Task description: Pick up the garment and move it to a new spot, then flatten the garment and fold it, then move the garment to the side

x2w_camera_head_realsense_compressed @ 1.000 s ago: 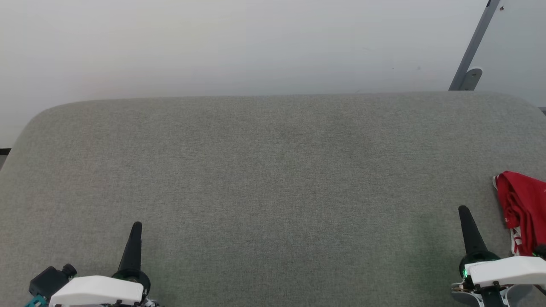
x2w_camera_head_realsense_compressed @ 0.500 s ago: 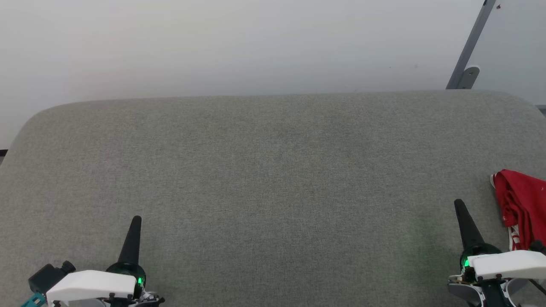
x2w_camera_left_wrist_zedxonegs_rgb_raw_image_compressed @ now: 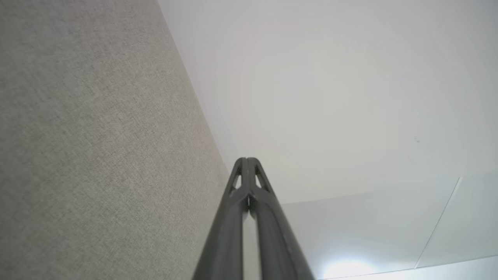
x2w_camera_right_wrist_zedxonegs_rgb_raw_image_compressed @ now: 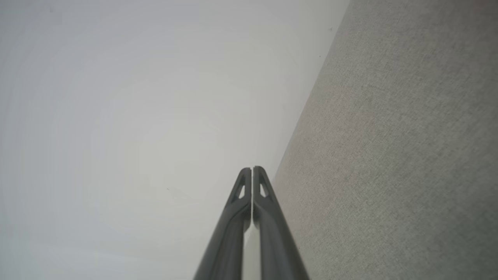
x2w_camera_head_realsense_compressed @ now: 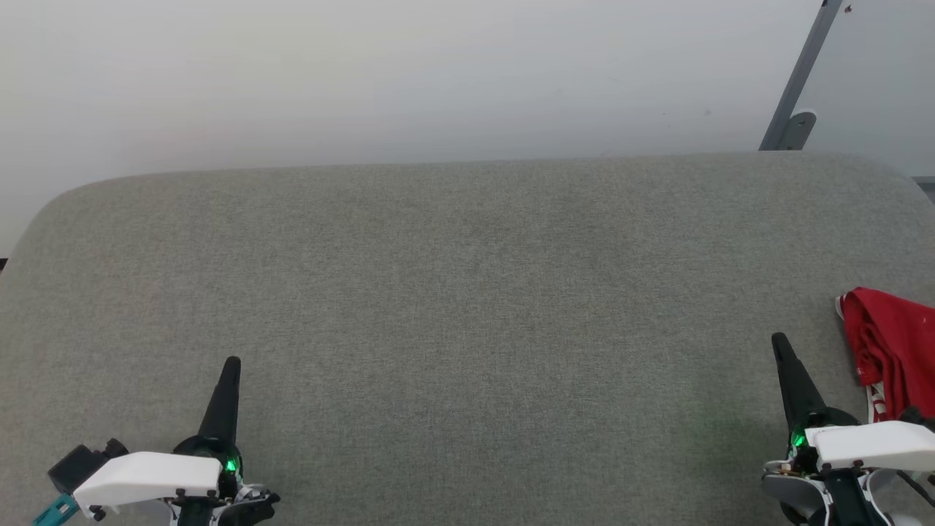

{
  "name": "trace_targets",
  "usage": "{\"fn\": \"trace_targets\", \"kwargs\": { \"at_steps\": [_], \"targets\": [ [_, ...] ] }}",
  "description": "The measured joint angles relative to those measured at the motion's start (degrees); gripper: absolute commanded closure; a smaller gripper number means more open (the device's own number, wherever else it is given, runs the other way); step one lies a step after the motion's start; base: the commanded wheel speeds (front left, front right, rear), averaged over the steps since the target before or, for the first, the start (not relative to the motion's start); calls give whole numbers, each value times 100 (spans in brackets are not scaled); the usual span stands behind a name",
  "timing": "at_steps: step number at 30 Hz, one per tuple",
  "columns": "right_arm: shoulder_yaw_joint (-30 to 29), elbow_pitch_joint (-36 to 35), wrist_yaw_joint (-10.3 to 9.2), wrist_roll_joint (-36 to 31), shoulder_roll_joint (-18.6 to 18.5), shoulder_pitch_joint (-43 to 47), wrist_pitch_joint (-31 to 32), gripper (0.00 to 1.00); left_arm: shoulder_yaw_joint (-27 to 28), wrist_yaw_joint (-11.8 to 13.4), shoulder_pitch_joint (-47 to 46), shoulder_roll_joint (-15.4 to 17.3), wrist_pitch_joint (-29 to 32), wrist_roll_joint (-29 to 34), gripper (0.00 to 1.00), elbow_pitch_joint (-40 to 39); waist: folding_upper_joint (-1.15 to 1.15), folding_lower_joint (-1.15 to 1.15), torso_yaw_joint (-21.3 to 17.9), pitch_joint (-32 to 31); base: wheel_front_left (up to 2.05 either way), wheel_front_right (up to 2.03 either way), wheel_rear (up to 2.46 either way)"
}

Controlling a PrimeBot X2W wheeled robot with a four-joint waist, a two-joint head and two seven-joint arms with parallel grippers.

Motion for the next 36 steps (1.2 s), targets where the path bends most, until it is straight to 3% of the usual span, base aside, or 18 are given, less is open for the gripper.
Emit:
{"fn": "trace_targets", "kwargs": {
  "at_steps": [36],
  "targets": [
    [14, 116, 0, 1250, 86, -248, 302, 100, 209, 0, -304, -126, 389, -1178, 100, 86, 0, 0, -104, 24, 0, 0, 0]
  ]
}}
